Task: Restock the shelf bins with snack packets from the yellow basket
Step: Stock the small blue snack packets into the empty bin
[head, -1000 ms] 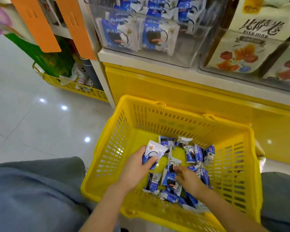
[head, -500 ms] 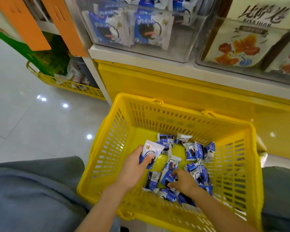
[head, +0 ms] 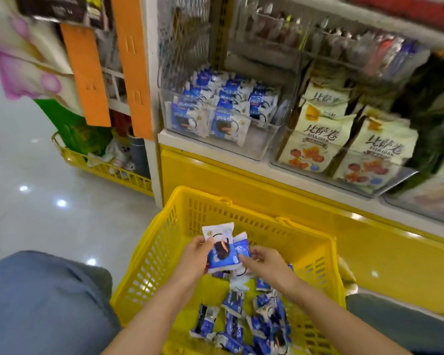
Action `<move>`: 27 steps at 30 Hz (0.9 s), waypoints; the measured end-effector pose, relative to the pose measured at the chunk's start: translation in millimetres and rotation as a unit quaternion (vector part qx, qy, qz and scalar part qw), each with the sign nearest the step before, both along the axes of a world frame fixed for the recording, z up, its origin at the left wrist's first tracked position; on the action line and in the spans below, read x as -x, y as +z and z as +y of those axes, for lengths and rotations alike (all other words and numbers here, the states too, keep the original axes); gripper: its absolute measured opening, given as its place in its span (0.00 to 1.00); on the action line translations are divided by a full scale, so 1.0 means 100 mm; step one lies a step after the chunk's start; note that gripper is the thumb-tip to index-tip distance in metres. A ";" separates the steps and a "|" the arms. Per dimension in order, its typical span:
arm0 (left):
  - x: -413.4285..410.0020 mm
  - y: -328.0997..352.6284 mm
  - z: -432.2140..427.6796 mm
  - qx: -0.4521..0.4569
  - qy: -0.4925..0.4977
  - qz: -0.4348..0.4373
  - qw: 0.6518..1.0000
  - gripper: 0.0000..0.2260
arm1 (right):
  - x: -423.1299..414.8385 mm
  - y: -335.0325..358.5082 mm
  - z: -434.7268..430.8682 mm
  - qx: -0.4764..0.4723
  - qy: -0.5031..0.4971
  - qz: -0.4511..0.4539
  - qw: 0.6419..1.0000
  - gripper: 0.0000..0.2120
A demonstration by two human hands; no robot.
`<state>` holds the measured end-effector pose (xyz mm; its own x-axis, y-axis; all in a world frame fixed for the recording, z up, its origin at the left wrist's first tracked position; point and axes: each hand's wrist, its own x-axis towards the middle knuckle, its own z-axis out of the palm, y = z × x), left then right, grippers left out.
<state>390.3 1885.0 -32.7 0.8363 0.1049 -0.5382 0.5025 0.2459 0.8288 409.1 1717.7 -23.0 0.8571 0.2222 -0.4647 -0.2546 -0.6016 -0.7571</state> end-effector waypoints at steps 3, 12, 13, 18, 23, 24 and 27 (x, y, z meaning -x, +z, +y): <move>-0.16 0.39 0.05 0.092 0.043 -0.017 0.995 0.06 | -0.10 0.40 0.03 0.004 -0.017 -0.074 0.997 0.13; -0.56 1.33 0.64 0.143 -0.027 -0.162 0.976 0.15 | -0.79 1.90 0.22 0.082 -0.025 -0.391 0.917 0.12; -0.60 1.36 0.69 0.130 -0.028 -0.168 0.977 0.16 | -0.90 2.04 0.26 0.109 -0.023 -0.420 0.901 0.14; -0.80 1.43 0.86 0.209 0.006 -0.192 0.959 0.16 | -1.57 2.41 0.49 0.245 -0.013 -0.422 0.873 0.20; -0.97 1.44 0.92 0.243 0.004 -0.214 0.946 0.17 | -2.07 2.33 0.72 0.442 0.060 -0.328 0.833 0.20; -0.99 1.45 0.93 0.237 0.003 -0.222 0.946 0.17 | -2.14 2.27 0.74 0.459 0.079 -0.318 0.826 0.20; -1.04 1.45 0.96 0.234 0.007 -0.239 0.942 0.15 | -2.32 2.08 0.74 0.482 0.106 -0.296 0.818 0.20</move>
<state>494.4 1981.3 112.8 0.9953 -0.0378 -0.0894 0.0927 0.6437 0.7596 641.5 1792.1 185.0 0.9850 0.1699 -0.0288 0.1723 -0.9748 0.1415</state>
